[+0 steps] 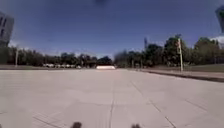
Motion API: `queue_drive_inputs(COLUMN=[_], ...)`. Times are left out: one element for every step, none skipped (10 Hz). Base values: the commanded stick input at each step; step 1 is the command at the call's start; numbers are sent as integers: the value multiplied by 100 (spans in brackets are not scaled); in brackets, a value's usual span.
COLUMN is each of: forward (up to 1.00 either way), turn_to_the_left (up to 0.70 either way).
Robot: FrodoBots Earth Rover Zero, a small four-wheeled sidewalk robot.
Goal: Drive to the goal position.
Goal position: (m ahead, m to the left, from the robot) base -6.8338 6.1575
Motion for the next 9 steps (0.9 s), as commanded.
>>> queue_drive_inputs(forward=[85, 85, 85, 85, 85, 85, 85, 85, 85], turn_to_the_left=[4, 4, 4, 4, 4, 4, 4, 4, 4])
